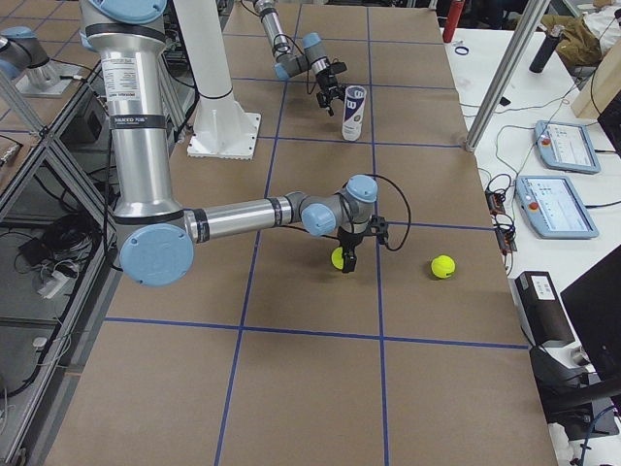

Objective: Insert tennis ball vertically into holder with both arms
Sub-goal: 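Lower the right gripper onto the nearer yellow ball while the left gripper approaches the can, then lift the yellow ball with the right gripper while the left gripper grasps the can's side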

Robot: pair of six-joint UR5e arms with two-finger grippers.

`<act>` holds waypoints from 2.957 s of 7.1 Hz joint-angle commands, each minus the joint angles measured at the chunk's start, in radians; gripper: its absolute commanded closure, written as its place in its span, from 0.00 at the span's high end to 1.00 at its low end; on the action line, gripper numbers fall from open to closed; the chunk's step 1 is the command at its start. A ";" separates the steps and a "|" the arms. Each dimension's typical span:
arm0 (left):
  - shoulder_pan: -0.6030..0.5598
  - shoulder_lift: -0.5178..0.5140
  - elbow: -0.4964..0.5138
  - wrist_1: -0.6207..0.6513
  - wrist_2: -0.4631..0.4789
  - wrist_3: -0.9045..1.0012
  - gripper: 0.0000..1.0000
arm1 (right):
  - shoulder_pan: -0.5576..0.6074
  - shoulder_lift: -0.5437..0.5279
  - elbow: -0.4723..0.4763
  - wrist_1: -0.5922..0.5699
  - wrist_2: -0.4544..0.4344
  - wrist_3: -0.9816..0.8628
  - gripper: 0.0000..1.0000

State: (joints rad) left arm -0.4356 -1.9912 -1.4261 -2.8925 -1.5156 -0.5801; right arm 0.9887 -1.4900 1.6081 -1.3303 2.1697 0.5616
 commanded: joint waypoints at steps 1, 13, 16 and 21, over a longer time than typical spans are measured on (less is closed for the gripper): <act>0.000 0.000 0.001 -0.002 0.000 0.000 0.99 | -0.001 0.000 0.003 -0.001 0.019 0.003 0.95; 0.021 -0.107 0.082 -0.022 0.117 -0.001 0.99 | 0.110 0.144 0.207 -0.001 0.091 0.137 0.00; 0.023 -0.110 0.082 -0.028 0.159 -0.001 0.99 | 0.108 0.166 0.222 -0.001 0.110 0.143 0.00; 0.060 -0.152 0.127 -0.028 0.212 -0.001 0.99 | 0.110 0.166 0.228 -0.006 0.117 0.143 0.00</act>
State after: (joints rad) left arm -0.3798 -2.1204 -1.3222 -2.9207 -1.3093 -0.5820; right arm 1.0983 -1.3232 1.8362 -1.3358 2.2869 0.7041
